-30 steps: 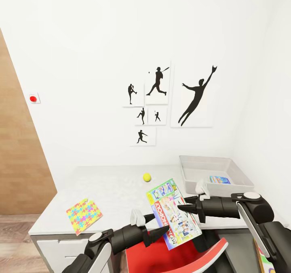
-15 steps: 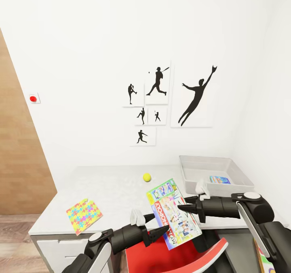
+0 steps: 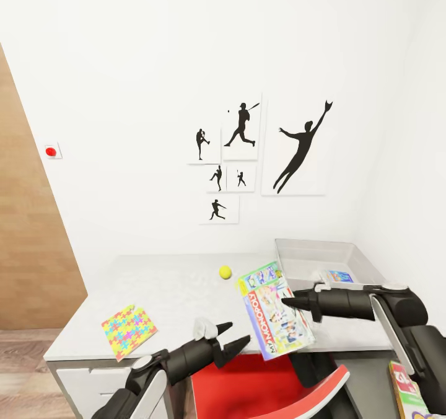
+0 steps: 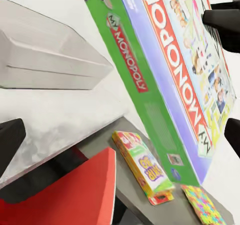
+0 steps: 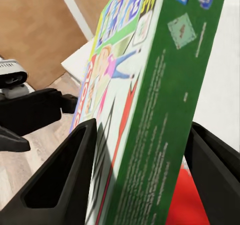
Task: Put all the toys in the child's room - the three board games (two on the bed and one on the table), the two jigsaw puzzles on the table, and the tennis ball on the table - inside the toy box on the table in the child's room.
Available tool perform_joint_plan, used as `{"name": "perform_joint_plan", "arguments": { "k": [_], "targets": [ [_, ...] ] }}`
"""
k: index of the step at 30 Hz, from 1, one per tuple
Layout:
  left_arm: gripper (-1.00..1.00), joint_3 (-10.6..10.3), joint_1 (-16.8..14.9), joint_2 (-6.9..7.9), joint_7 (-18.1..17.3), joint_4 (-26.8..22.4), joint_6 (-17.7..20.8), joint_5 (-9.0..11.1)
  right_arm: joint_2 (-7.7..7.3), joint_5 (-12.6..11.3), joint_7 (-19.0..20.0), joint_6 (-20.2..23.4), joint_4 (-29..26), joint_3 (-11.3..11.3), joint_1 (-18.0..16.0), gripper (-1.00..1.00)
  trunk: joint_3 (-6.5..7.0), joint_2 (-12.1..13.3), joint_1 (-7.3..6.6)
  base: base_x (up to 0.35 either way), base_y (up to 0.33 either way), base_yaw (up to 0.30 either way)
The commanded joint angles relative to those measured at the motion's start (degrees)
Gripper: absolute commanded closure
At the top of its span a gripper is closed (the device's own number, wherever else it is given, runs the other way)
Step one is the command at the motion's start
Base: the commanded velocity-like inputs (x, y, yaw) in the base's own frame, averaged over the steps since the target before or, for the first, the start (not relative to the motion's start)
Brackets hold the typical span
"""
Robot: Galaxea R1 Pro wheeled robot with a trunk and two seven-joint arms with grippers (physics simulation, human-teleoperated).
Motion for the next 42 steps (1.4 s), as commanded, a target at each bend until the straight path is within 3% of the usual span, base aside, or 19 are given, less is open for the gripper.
{"name": "perform_joint_plan", "arguments": {
  "k": [1, 3, 8, 11, 19, 22, 25, 26, 28, 31, 32, 35, 36, 40, 41, 42],
  "targets": [
    [-1.0, 0.5, 0.0, -0.06, 0.9, 0.1, 0.6, 0.6, -0.04, -0.5, -0.3, 2.3, 0.8, -1.2, -0.9, 1.0, -0.03, 0.0, 0.02, 0.0, 0.0, 0.0],
    [-1.0, 0.9, 0.0, -0.11, 1.7, 0.1, 0.6, 0.7, -0.08, -0.5, -0.5, 3.7, 1.6, -2.4, -1.8, 1.0, -0.03, 0.0, 0.02, 0.0, 0.0, 0.0],
    [-1.0, 2.1, 0.0, -0.48, 4.7, 0.2, 0.6, 0.9, -0.5, -0.4, -3.5, 7.7, 7.3, -8.1, -6.1, 1.0, -0.03, 0.0, 0.02, 0.0, 0.0, 0.0],
    [-1.0, 2.5, 0.1, -1.17, 7.4, 0.3, 0.5, 2.5, -1.02, -0.4, -6.5, 9.0, 12.4, -11.1, -10.1, 1.0, -0.03, 0.0, 0.02, 0.0, 0.0, 0.0],
    [-1.0, 2.4, 0.1, -1.9, 11.2, 0.3, 0.5, 4.6, -1.79, -0.3, -9.4, 9.2, 22.1, -13.0, -20.2, 1.0, -0.03, 0.0, 0.02, 0.0, 0.0, 0.0],
    [-1.0, 2.6, 0.0, -2.57, 12.1, 0.2, 0.9, 5.8, -3.52, -0.2, -11.0, 9.2, 27.1, -13.2, -25.2, 1.0, -0.03, 0.0, 0.02, 0.0, 0.0, 0.0],
    [-1.0, 2.8, -0.5, -3.21, 15.0, -0.2, 2.6, 8.6, -5.49, -0.3, -14.9, 9.2, 34.6, -13.3, -31.3, 1.0, -0.03, 0.0, 0.02, 0.0, 0.0, 0.0],
    [-1.0, 2.8, -0.5, -3.21, 15.0, -0.2, 2.6, 8.6, -5.49, -0.3, -14.9, 9.2, 34.6, -13.3, -31.3, 1.0, -0.03, 0.0, 0.02, 0.0, 0.0, 0.0],
    [-1.0, 2.9, -1.8, -3.62, 19.4, -0.6, 4.7, 11.5, -6.33, -0.3, -18.8, 9.2, 40.8, -13.3, -36.3, 1.0, -0.03, 0.0, 0.02, 0.0, 0.0, 0.0],
    [-1.0, 2.8, -4.7, -4.04, 29.1, -2.8, 7.8, 16.2, -6.97, -0.3, -25.3, 9.2, 50.7, -13.2, -44.0, 1.0, -0.03, 0.0, 0.02, 0.0, 0.0, 0.0],
    [-1.0, 2.8, -4.7, -4.04, 29.1, -2.8, 7.8, 16.2, -6.97, -0.3, -25.3, 9.2, 50.7, -13.2, -44.0, 1.0, -0.03, 0.0, 0.02, 0.0, 0.0, 0.0],
    [-1.0, 2.5, -7.6, -4.34, 39.8, -5.6, 10.0, 20.1, -7.12, -0.3, -30.5, 9.2, 58.1, -13.0, -50.2, 1.0, -0.03, 0.0, 0.02, 0.0, 0.0, 0.0],
    [-1.0, 2.5, -7.6, -4.34, 39.8, -5.6, 10.0, 20.1, -7.12, -0.3, -30.5, 9.2, 58.1, -13.0, -50.2, 1.0, -0.03, 0.0, 0.02, 0.0, 0.0, 0.0],
    [-1.0, 2.7, -13.9, -4.42, 52.0, -7.5, 15.0, 25.7, -7.21, -0.5, -33.7, 8.6, 62.3, -12.9, -54.5, 1.0, -0.04, 0.0, 0.02, 0.0, 0.0, 0.0],
    [-1.0, 2.7, -13.9, -4.42, 52.0, -7.5, 15.0, 25.7, -7.22, -0.5, -34.2, 8.2, 62.8, -12.8, -55.1, 1.0, -0.04, 0.0, 0.02, 0.0, 0.0, 0.0],
    [-1.0, 2.8, -15.8, -4.44, 54.7, -7.6, 16.7, 27.6, -7.22, -0.5, -34.2, 8.2, 62.8, -12.8, -55.1, 1.0, -0.05, 0.0, 0.02, 0.0, 0.0, 0.0]
  ]
}}
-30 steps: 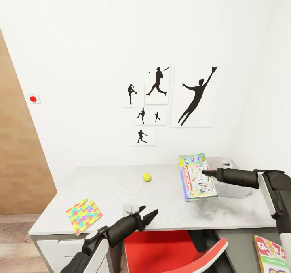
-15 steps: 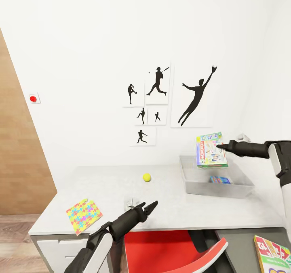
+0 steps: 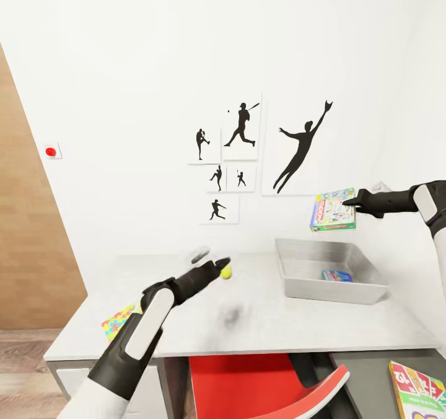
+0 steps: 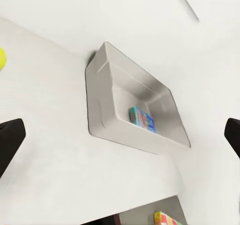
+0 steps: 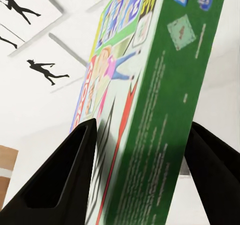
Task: Put all the toys in the child's room - the three board games (two on the bed and one on the table), the two jigsaw puzzles on the table, and the tennis ball on the table - inside the toy box on the table in the child's room.
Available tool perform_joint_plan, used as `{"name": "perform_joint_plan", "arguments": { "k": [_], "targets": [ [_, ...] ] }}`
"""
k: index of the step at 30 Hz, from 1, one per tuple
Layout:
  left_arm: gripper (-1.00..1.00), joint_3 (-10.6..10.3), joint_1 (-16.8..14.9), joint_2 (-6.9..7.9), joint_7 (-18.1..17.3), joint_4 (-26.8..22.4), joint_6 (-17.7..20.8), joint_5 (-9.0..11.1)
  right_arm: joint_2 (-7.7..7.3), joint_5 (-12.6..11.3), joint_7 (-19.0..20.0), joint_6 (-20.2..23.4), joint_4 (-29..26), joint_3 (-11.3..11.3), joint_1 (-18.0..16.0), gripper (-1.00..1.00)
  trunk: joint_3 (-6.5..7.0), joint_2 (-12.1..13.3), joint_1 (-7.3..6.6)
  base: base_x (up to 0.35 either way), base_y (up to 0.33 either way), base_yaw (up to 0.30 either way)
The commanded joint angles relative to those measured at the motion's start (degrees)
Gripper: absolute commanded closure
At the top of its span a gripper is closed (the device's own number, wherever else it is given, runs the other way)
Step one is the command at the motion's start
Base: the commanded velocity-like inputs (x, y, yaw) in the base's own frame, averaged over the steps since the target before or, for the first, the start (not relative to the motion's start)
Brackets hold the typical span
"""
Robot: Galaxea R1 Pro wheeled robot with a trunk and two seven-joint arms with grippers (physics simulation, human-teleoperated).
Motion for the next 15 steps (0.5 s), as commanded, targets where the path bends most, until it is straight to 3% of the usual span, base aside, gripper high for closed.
{"name": "perform_joint_plan", "arguments": {
  "k": [1, 6, 7, 8, 11, 15],
  "targets": [
    [-1.0, 0.1, -2.0, 0.0, 3.2, -0.1, 1.9, 2.6, -0.01, -0.3, -0.6, 0.0, 0.3, -0.1, -0.5, 1.0, -0.05, 0.0, 0.02, 0.0, 0.0, 0.0],
    [-1.0, 0.2, -9.4, -0.09, 14.7, -0.2, 6.8, 11.6, 0.14, -0.5, -1.6, -1.0, 1.2, 0.1, -1.6, 1.0, -0.06, 0.0, 0.02, 0.0, 0.0, 0.0],
    [-1.0, -0.6, -10.5, -0.13, 18.9, -0.9, 7.7, 14.0, 0.51, -0.4, -1.8, -1.4, 1.3, 0.1, -1.6, 1.0, -0.06, 0.0, 0.02, 0.0, 0.0, 0.0],
    [-1.0, -0.6, -10.5, -0.13, 18.9, -0.9, 7.7, 14.0, 0.51, -0.4, -1.8, -1.4, 1.3, 0.1, -1.6, 1.0, -0.06, 0.0, 0.02, 0.0, 0.0, 0.0],
    [-1.0, -2.2, -10.1, 0.09, 23.9, -2.5, 8.5, 15.8, 1.52, -0.2, -2.3, -1.7, 1.4, 0.2, -1.5, 1.0, -0.06, 0.0, 0.02, 0.0, 0.0, 0.0],
    [-1.0, -3.2, -9.2, 0.65, 33.0, -4.7, 9.5, 16.5, 3.38, 0.1, -2.8, -1.8, 1.7, 0.3, -1.4, 1.0, -0.06, 0.0, 0.02, 0.0, 0.0, 0.0]
  ]
}}
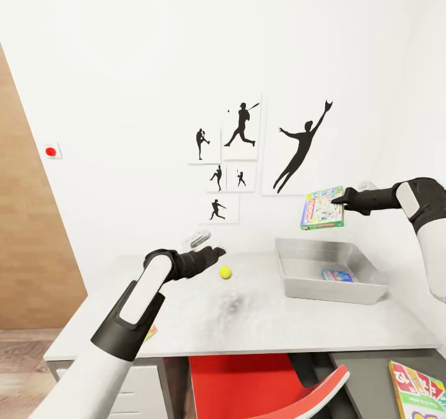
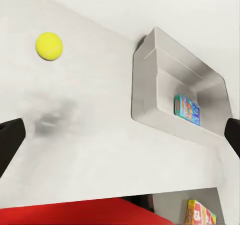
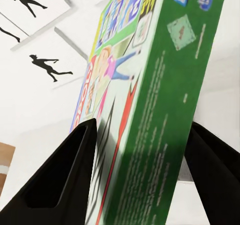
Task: Put all the toys in the child's room - the three board games (two on the bed and one on the table), the two jigsaw puzzles on the table, and the tennis ball on the table - inside the toy box on the table in the child's room.
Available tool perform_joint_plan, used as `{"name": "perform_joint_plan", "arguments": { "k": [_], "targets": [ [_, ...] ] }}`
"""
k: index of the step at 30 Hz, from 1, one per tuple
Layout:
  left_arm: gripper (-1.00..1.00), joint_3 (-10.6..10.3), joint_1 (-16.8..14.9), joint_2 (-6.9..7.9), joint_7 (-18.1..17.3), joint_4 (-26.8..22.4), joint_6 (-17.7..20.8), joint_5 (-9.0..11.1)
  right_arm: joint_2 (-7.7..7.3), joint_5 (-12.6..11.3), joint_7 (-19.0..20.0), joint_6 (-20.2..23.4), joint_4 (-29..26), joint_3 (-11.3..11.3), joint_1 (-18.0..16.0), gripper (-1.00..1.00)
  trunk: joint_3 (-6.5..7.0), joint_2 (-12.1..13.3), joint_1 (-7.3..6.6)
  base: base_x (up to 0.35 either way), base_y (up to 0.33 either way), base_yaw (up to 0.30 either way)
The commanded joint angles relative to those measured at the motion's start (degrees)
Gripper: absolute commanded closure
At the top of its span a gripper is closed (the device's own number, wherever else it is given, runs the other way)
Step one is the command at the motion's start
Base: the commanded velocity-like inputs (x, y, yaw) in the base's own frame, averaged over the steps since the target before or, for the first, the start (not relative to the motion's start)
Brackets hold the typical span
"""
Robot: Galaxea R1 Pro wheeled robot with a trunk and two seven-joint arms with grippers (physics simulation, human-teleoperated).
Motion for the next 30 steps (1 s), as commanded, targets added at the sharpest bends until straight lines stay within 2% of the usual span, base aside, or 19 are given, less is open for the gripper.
{"name": "perform_joint_plan", "arguments": {
  "k": [1, 2, 7, 10, 12, 13, 19, 21, 23, 24, 28, 29, 30],
  "targets": [
    [-1.0, -0.1, 0.1, 0.02, 2.7, -0.5, 0.1, 0.8, 0.2, -0.3, -0.3, 0.5, 0.1, -0.2, 0.0, 1.0, -0.03, 0.0, 0.02, 0.0, 0.0, 0.0],
    [-1.0, -0.1, 0.1, 0.02, 2.7, -0.5, 0.1, 0.8, 0.2, -0.3, -0.3, 0.5, 0.1, -0.2, 0.0, 1.0, -0.03, 0.0, 0.02, 0.0, 0.0, 0.0],
    [-1.0, -0.2, 0.3, -0.27, 9.6, -3.0, 0.3, 1.6, 0.47, -0.6, -0.5, 0.6, 0.5, -0.6, 0.1, 1.0, -0.03, 0.0, 0.02, 0.0, 0.0, 0.0],
    [-1.0, -0.2, 0.4, -0.35, 11.3, -4.0, 0.3, 1.9, 0.58, -0.7, -0.5, 0.4, 0.8, -0.7, 0.4, 1.0, -0.03, 0.0, 0.02, 0.0, 0.0, 0.0],
    [-1.0, -0.2, 0.4, -0.44, 12.5, -4.6, 0.4, 2.4, 0.82, -0.7, -0.6, 0.3, 1.4, -0.6, 1.3, 1.0, -0.03, 0.0, 0.02, 0.0, 0.0, 0.0],
    [-1.0, -0.5, 0.5, -0.64, 14.0, -5.8, 0.4, 3.1, 1.62, -0.6, -1.9, -0.1, 2.6, -0.5, 2.9, 1.0, -0.03, 0.0, 0.02, 0.0, 0.0, 0.0],
    [-1.0, -0.7, 0.5, -0.51, 14.6, -6.6, 0.5, 3.4, 2.29, -0.8, -1.7, -3.3, 3.4, -0.6, 4.0, 1.0, -0.03, 0.0, 0.02, 0.0, 0.0, 0.0],
    [-1.0, -0.8, 0.5, -0.37, 14.7, -6.7, 0.6, 3.5, 2.18, -0.8, 0.0, -4.6, 3.7, -0.6, 4.3, 1.0, -0.03, 0.0, 0.02, 0.0, 0.0, 0.0],
    [-1.0, -0.8, 0.5, -0.3, 14.7, -6.7, 0.6, 3.5, 2.0, -0.7, 3.6, -5.5, 3.8, -0.5, 4.8, 1.0, -0.03, 0.0, 0.02, 0.0, 0.0, 0.0],
    [-1.0, -0.8, 0.5, -0.3, 14.7, -6.7, 0.6, 3.5, 2.0, -0.7, 3.6, -5.5, 3.8, -0.5, 4.8, 1.0, -0.03, 0.0, 0.02, 0.0, 0.0, 0.0],
    [-1.0, -0.7, 0.4, -0.3, 14.9, -6.8, 1.6, 3.6, 1.39, -0.3, 12.7, -7.8, 3.9, -0.3, 6.9, 1.0, -0.03, 0.0, 0.02, 0.0, 0.0, 0.0],
    [-1.0, -0.7, 0.4, -0.3, 14.9, -6.8, 1.6, 3.6, 1.39, -0.3, 12.7, -7.8, 3.9, -0.3, 6.9, 1.0, -0.03, 0.0, 0.02, 0.0, 0.0, 0.0],
    [-1.0, -0.7, 0.3, -0.33, 14.9, -6.8, 2.0, 3.6, 1.19, -0.2, 14.6, -8.7, 3.8, -0.3, 7.5, 1.0, -0.03, 0.0, 0.02, 0.0, 0.0, 0.0]
  ]
}}
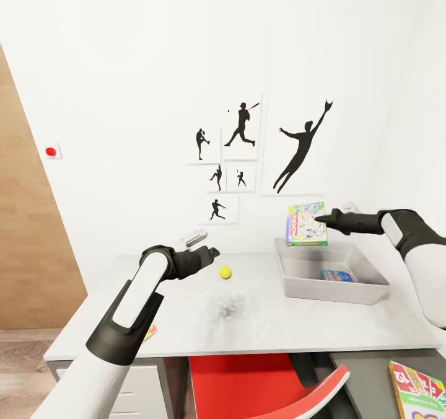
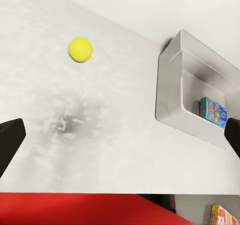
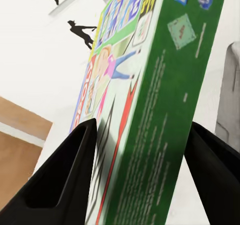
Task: Put all the toys in the child's room - the three board games (two on the bed and one on the table), the two jigsaw puzzles on the table, and the tennis ball on the table - inside the toy box on the table in the child's room.
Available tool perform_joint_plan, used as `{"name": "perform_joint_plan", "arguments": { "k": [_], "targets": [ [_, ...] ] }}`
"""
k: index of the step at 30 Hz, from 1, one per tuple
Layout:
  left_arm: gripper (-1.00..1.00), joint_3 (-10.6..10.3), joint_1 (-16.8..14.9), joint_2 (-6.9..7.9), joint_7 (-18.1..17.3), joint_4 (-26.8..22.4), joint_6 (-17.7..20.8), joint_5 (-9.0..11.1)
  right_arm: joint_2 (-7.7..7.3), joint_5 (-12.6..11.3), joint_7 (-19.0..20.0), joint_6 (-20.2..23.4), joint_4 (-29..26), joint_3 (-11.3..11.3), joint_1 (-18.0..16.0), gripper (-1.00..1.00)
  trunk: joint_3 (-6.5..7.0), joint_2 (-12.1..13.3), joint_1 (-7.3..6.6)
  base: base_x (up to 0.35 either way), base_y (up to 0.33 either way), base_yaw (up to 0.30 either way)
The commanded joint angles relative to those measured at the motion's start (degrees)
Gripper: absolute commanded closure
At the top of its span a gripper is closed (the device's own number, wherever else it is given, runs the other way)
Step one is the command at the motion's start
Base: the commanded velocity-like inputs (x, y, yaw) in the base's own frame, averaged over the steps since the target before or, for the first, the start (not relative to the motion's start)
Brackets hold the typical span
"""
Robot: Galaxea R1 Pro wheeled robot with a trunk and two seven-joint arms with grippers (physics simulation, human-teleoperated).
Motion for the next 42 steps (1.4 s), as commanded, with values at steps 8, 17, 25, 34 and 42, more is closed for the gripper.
{"name": "perform_joint_plan", "arguments": {
  "k": [8, 17, 25, 34, 42],
  "targets": [
    [-1.0, 0.2, -0.2, -0.09, 0.3, 0.1, 1.3, 0.4, -1.64, 0.0, 5.9, -4.3, -0.1, -0.1, 2.0, 1.0, -0.03, 0.0, 0.02, 0.0, 0.0, 0.0],
    [-1.0, 0.4, 0.2, -0.11, -0.6, 0.4, 1.4, 0.5, -2.86, 0.1, 8.0, -5.6, -0.2, -0.1, 2.6, 1.0, -0.03, 0.0, 0.02, 0.0, 0.0, 0.0],
    [-1.0, 0.5, 0.5, 0.06, -2.9, 0.5, 1.4, 0.4, -3.7, 0.2, 8.5, -3.9, 0.1, -0.3, 1.9, 1.0, -0.31, 0.0, 0.02, 0.0, 0.0, 0.0],
    [-1.0, 0.6, 0.6, 0.26, -4.4, 0.5, 1.4, 0.5, -3.94, 0.2, 8.5, -1.0, 0.1, -0.3, 0.8, 1.0, -1.03, 0.0, 0.02, 0.0, 0.0, 0.0],
    [-1.0, 1.2, 0.3, 0.07, -6.3, 0.6, 1.5, 2.6, -4.12, 0.3, 8.6, 1.0, 0.1, -0.3, -0.6, 1.0, -1.76, 0.0, 0.02, 0.0, 0.0, 0.0]
  ]
}}
